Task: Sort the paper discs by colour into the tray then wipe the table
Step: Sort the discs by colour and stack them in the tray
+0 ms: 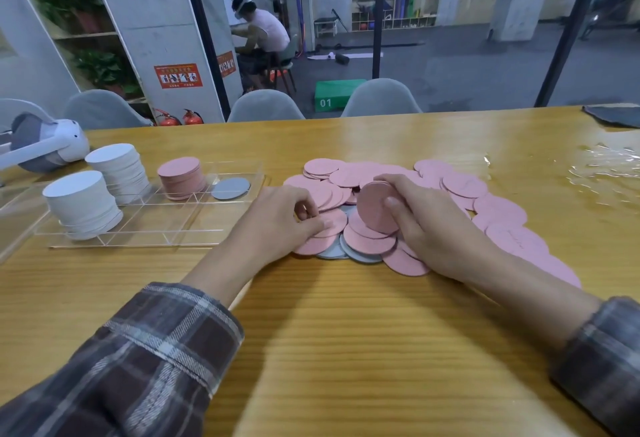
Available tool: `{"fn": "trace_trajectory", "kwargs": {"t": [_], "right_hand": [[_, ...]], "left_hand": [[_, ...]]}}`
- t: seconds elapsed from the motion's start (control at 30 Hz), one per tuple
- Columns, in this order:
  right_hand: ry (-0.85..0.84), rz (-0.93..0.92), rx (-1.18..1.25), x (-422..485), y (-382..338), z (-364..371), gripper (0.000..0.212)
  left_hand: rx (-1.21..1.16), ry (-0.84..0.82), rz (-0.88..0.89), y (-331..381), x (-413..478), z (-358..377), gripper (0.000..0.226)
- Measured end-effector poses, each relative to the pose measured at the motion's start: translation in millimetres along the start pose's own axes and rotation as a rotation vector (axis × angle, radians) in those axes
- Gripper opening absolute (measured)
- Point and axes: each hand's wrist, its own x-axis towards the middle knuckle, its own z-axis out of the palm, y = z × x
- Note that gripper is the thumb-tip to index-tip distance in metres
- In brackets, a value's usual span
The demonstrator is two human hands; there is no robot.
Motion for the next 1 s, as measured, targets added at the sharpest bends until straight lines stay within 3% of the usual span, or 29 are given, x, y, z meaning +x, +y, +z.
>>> {"fn": "trace_trajectory", "kwargs": {"t": [0.17, 0.33, 0.47, 0.63, 0.73, 1.0], "right_hand": [[-0.039, -0.017, -0.008, 0, 2, 3, 0.044], [0.049, 0.061, 0.073, 2, 7, 2, 0.044], [0.084, 0.09, 0.116, 2, 10, 1, 0.034], [0.057, 0.099, 0.212, 2, 7, 5, 0.034], [0.012, 0.098, 0.296, 1, 1, 6, 0.031], [-0.073, 0.158, 0.459, -2, -8, 10, 0.032]], "left_hand": [[0.068, 0.038, -0.064, 3, -2, 1, 0.043], [-0.001, 0.049, -0.002, 5, 0, -6, 0.031], [-0.317, 0.035, -0.081, 4, 5, -20, 0.02], [-0.654, -0.019, -0.056, 9, 3, -30, 0.015], [-0.637, -0.045, -0.025, 18, -2, -12, 0.018], [-0.617, 0.084, 0.0, 28, -7, 11, 0.024]]}}
